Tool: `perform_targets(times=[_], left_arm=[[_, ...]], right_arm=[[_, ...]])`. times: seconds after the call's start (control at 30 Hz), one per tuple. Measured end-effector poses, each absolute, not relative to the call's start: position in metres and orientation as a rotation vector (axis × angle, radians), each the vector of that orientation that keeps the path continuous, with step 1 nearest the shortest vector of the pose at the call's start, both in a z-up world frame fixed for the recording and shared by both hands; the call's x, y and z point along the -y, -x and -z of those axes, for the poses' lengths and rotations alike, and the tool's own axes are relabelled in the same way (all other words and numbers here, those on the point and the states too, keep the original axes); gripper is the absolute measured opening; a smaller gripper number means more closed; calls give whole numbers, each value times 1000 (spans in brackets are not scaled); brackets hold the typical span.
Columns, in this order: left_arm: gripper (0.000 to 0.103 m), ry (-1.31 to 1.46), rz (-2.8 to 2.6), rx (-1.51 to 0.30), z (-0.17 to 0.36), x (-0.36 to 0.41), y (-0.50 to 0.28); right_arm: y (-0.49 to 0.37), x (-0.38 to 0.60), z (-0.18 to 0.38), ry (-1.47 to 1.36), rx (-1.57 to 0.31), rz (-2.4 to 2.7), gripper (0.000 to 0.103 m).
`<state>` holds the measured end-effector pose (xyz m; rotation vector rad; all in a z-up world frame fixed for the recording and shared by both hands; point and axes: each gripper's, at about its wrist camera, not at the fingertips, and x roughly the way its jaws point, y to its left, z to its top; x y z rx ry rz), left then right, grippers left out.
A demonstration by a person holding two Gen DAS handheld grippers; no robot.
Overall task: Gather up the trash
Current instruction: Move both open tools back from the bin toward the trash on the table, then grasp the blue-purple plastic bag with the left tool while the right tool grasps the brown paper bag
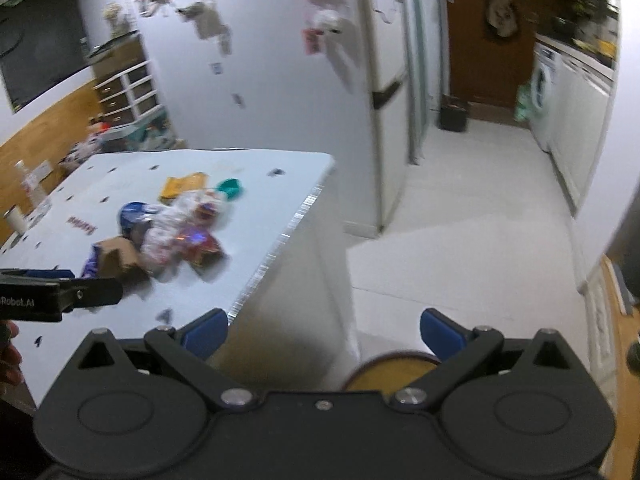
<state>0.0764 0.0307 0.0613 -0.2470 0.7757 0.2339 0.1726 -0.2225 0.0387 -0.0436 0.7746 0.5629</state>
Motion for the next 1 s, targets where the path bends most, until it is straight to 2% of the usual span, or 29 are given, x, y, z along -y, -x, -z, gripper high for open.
perform_targets(times=[0.53, 1.0], left_arm=[[103, 320, -413, -710, -64, -143, -47], [103, 465, -569, -721, -36, -226, -30]], right_arm=[[-187, 85, -53, 96, -698, -751, 103], [-211, -32, -29, 191, -681, -973, 103]])
